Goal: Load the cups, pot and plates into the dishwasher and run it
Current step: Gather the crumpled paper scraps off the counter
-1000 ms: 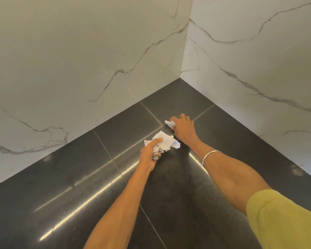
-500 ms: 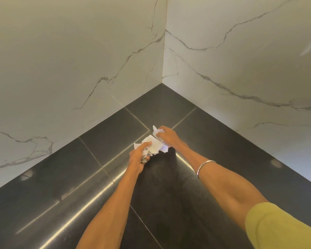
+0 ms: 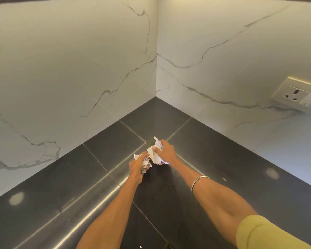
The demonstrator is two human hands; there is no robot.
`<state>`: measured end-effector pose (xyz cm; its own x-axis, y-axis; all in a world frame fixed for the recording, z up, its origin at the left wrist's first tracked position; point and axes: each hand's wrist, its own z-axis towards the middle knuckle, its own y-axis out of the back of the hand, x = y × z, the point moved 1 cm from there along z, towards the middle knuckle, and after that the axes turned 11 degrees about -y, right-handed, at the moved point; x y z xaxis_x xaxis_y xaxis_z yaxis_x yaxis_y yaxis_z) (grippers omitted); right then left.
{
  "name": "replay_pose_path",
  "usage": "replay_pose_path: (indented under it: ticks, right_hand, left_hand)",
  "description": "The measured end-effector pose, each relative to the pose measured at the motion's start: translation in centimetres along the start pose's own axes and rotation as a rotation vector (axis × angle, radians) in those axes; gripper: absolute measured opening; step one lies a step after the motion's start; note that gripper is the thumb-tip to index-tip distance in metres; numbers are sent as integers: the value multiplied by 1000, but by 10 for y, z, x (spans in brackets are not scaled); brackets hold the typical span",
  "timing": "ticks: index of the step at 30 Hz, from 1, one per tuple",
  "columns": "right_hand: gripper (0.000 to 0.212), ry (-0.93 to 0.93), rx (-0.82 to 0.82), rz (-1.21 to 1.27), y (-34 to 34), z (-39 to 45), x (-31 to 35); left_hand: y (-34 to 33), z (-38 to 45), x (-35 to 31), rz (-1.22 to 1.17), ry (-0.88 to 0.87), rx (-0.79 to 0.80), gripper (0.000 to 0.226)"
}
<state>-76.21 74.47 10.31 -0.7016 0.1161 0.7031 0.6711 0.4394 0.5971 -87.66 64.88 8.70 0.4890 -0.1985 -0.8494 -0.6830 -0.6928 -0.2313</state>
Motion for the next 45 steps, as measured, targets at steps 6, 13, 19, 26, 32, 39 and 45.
replay_pose_path:
  ticks: [6,13,19,26,32,39,45]
  right_hand:
    - [31,-10,-55,84,13,-42,-4]
    - [34,-16,-115,165,13,-89,-10]
    - [26,-53,-210,240,14,-136,-31]
    - [28,-67,-222,276,19,-188,-62]
    - [32,-62,-244,188,36,-239,-104]
    - [36,-89,-144,219,35,-308,-159]
    - [32,-67,-109,176,24,-361,-191]
  left_hand:
    - [1,-34,-1,30,-27,37,22]
    - [6,-74,6,79,-56,63,21]
    - [10,-104,15,117,-54,89,22]
    - [13,-153,39,149,-81,109,15]
    - [8,-206,60,151,-98,109,14]
    - [20,-277,107,180,-43,64,15]
    - [43,-331,143,201,-16,27,17]
